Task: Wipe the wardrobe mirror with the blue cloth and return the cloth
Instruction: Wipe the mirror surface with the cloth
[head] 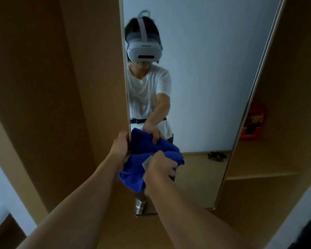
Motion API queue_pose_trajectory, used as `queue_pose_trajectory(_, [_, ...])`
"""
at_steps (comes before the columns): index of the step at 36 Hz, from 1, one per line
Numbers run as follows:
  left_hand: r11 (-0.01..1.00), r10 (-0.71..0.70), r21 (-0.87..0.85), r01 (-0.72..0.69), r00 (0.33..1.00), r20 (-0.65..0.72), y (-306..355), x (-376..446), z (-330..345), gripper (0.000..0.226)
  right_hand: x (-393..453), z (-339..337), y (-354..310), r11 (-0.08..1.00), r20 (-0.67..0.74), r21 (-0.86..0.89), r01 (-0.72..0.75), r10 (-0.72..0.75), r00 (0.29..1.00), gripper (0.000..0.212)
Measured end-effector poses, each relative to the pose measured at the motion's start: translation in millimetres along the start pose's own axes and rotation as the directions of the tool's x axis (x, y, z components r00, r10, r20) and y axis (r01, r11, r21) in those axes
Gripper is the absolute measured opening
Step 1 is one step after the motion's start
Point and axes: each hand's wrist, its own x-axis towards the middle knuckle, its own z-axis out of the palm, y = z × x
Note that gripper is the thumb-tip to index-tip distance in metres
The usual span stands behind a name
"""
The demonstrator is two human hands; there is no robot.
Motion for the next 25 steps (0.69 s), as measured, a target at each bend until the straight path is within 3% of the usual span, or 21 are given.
queue_pose_trajectory(2, [0.997, 0.053, -0.051, -0.052, 0.999, 0.009, 24, -4, 3, 0.034, -10, 3, -16, 0.983, -0.014, -0.027, 0.181, -0.181, 0.983, 0.074])
queue_pose_trajectory(4, [0.992, 0.108, -0.074, -0.107, 0.994, 0.016, 50, -9, 6, 0.036, -25, 8, -28, 0.898, -0.015, -0.129, 0.420, -0.425, 0.905, 0.080])
queue_pose_trajectory(6, [0.985, 0.155, -0.083, -0.151, 0.987, 0.040, 75, -13, 9, 0.043, -38, 10, -39, 0.706, 0.015, -0.330, 0.626, -0.659, 0.752, 0.083])
queue_pose_trajectory(10, [0.969, 0.235, -0.098, -0.228, 0.969, 0.072, 111, -21, 10, 0.059, -55, 4, -69, 0.262, 0.134, -0.564, 0.783, -0.907, 0.400, 0.082])
queue_pose_trajectory(13, [0.961, 0.262, -0.110, -0.253, 0.962, 0.076, 128, -27, 11, 0.059, -63, 3, -91, 0.005, 0.203, -0.597, 0.802, -0.967, 0.156, 0.079])
queue_pose_trajectory(17, [0.940, 0.337, 0.035, -0.340, 0.939, 0.068, 133, -34, 9, 0.059, -84, 7, -127, -0.250, 0.335, -0.549, 0.798, -0.940, -0.064, 0.074])
queue_pose_trajectory(21, [0.930, 0.346, 0.120, -0.348, 0.938, 0.035, 136, -37, 8, 0.048, -105, 15, -168, -0.438, 0.480, -0.485, 0.756, -0.857, -0.189, 0.066])
queue_pose_trajectory(25, [0.948, 0.302, 0.113, -0.299, 0.953, -0.012, 146, -34, 8, 0.052, -129, 23, -215, -0.551, 0.514, -0.481, 0.682, -0.807, -0.290, 0.062])
